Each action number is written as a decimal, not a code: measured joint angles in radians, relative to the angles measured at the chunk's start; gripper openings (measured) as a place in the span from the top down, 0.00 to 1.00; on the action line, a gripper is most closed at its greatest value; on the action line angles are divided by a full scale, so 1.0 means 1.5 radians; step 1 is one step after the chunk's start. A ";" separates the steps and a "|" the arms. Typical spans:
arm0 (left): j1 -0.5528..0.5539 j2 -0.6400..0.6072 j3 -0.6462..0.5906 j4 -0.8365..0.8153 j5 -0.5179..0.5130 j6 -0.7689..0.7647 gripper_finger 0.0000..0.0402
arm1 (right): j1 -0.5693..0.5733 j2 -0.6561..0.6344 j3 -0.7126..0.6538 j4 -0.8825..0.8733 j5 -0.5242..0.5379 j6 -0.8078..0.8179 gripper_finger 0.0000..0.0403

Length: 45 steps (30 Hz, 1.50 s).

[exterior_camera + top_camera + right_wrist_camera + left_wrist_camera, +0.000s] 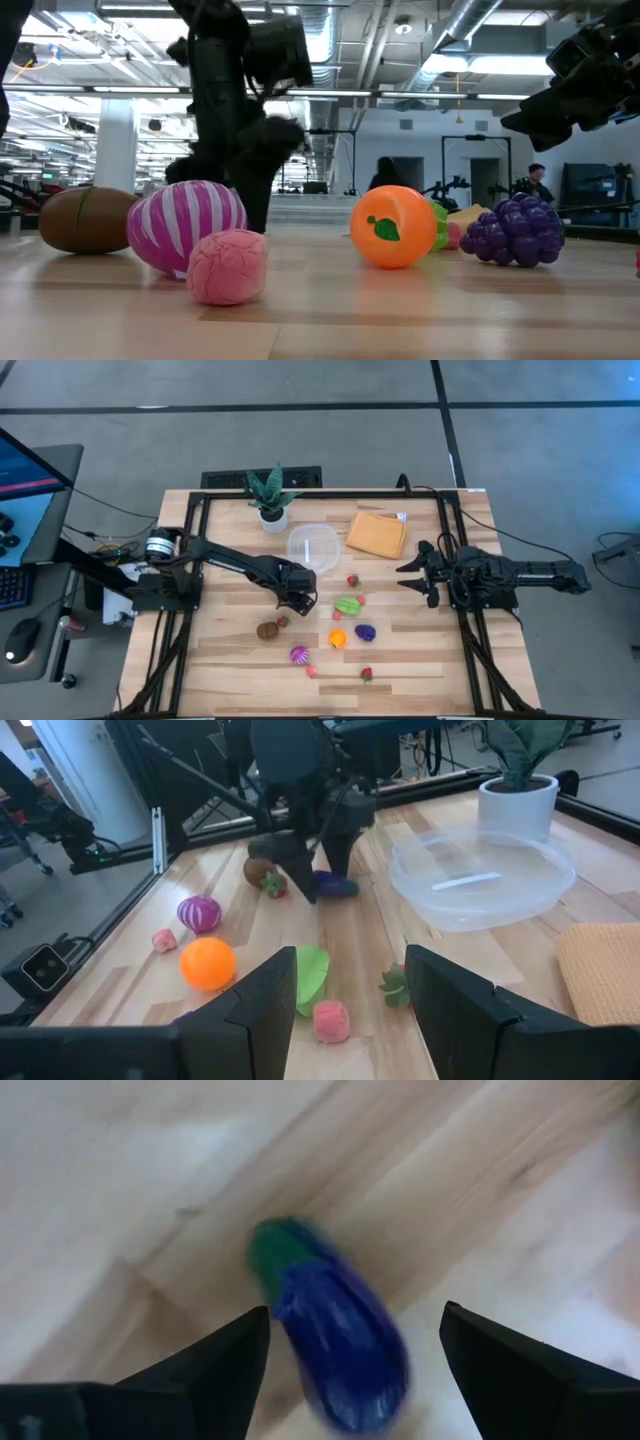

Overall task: Pick and placing Produce into tupperware
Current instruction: Put the purple eggplant into the transparent bin

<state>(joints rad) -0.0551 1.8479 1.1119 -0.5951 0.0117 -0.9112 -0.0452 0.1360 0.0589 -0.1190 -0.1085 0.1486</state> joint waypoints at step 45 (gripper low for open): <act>-0.012 -0.013 0.002 0.011 -0.042 0.072 0.64 | 0.000 0.000 0.000 -0.003 0.000 0.000 0.47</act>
<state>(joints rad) -0.0728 1.8286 1.1145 -0.5780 -0.0510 -0.8036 -0.0452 0.1360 0.0586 -0.1230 -0.1081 0.1490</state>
